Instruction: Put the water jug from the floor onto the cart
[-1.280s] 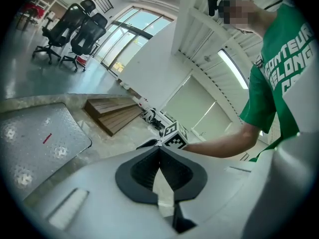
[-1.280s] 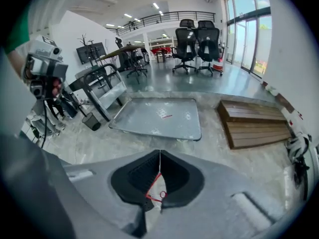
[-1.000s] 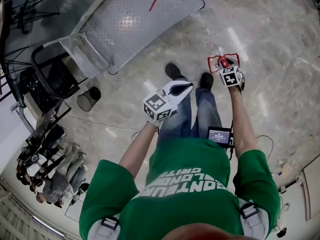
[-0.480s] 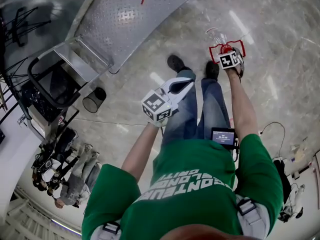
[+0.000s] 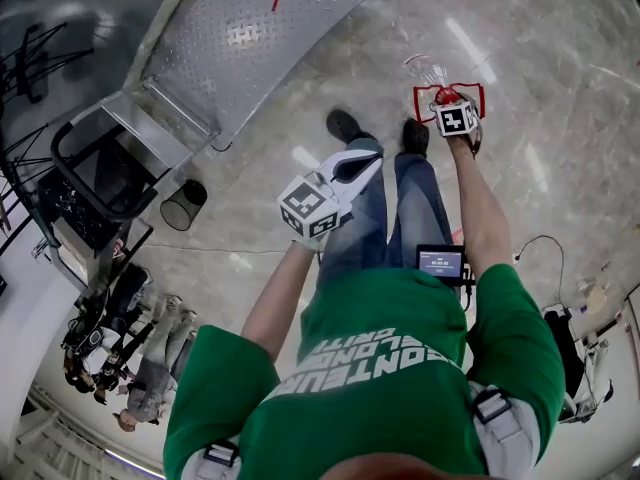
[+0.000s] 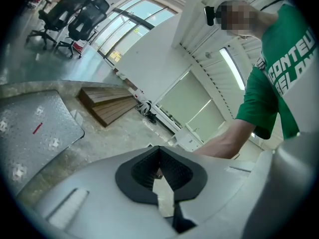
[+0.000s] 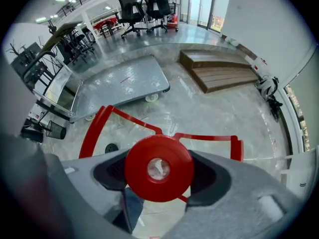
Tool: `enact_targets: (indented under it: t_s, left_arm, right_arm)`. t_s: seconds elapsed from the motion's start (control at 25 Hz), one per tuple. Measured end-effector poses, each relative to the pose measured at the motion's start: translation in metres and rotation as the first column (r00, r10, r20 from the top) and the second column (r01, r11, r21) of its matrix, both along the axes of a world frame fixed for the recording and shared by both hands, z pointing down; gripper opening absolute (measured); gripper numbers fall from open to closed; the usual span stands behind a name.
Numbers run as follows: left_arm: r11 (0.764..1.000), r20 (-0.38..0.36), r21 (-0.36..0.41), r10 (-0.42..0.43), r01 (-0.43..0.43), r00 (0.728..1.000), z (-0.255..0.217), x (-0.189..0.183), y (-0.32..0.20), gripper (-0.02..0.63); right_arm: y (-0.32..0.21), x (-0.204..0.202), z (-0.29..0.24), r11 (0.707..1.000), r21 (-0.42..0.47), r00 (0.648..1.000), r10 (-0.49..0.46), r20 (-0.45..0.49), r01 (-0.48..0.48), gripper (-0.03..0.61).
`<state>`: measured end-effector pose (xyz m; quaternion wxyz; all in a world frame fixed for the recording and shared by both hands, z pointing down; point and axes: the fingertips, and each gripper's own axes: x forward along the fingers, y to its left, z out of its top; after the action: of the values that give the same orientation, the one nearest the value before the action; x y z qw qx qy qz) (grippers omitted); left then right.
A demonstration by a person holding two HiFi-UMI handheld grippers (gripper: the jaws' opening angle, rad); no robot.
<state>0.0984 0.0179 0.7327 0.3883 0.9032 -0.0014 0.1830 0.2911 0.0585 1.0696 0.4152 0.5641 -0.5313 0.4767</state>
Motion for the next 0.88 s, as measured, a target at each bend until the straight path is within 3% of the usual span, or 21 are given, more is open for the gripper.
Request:
enact_targets:
  t_s: [0.28,0.44,0.68,0.88]
  left_arm:
    - [0.995,-0.053,0.093,-0.020,0.025,0.998,-0.067,-0.006,-0.029,0.014]
    - [0.987,-0.108,0.156,-0.015,0.032,0.994,-0.112,-0.005,-0.049,0.014]
    - [0.963,-0.189,0.262,-0.010,0.060,0.982,-0.172,-0.019,-0.078,0.014]
    - [0.944,-0.230,0.308,-0.044,0.115,0.972,-0.199,-0.043,-0.099,0.014]
  right_arm:
    - [-0.030,-0.002,-0.130,0.989,0.129,0.997,-0.064,-0.034,0.068,0.304]
    - [-0.057,0.005,-0.217,0.962,0.263,0.996,-0.053,-0.078,0.072,0.304]
    - [-0.114,0.002,-0.346,0.876,0.472,0.991,-0.042,-0.130,0.099,0.302]
    - [-0.164,-0.004,-0.432,0.779,0.598,0.976,-0.086,-0.199,0.190,0.302]
